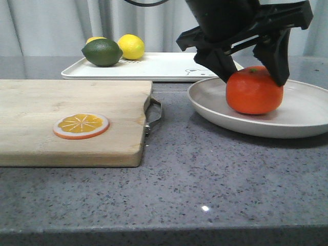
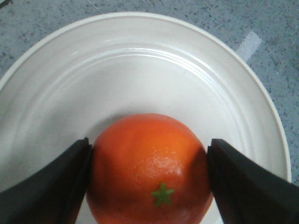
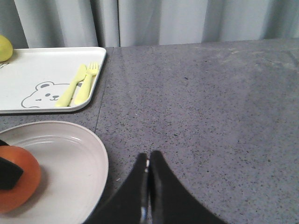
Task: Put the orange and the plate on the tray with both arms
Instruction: 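Set the orange on the plate, open the left gripper and withdraw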
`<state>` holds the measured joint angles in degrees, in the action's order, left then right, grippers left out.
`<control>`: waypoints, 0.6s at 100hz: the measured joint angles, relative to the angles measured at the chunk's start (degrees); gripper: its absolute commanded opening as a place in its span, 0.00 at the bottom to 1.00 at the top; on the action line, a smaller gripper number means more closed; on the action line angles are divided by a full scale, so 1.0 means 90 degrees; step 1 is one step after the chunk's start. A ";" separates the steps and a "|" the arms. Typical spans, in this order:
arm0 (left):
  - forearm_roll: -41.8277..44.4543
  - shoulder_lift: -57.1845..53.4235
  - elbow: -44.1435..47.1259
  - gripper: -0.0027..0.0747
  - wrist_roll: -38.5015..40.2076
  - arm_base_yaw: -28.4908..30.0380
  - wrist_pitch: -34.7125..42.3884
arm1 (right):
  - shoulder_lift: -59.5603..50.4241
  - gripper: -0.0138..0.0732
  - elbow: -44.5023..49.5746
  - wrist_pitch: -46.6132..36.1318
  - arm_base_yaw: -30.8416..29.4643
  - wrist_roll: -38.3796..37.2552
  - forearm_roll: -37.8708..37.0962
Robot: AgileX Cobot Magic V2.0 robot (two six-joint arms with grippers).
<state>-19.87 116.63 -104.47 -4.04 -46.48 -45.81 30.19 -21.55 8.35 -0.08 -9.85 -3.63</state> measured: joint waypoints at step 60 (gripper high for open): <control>0.0000 -0.0028 0.0000 0.73 0.0000 0.0000 0.0011 | 0.0000 0.09 0.0000 0.0000 0.0000 0.0000 0.0000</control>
<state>-19.87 116.38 -104.47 -4.04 -46.48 -45.72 30.19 -21.55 8.35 -0.08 -9.85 -3.63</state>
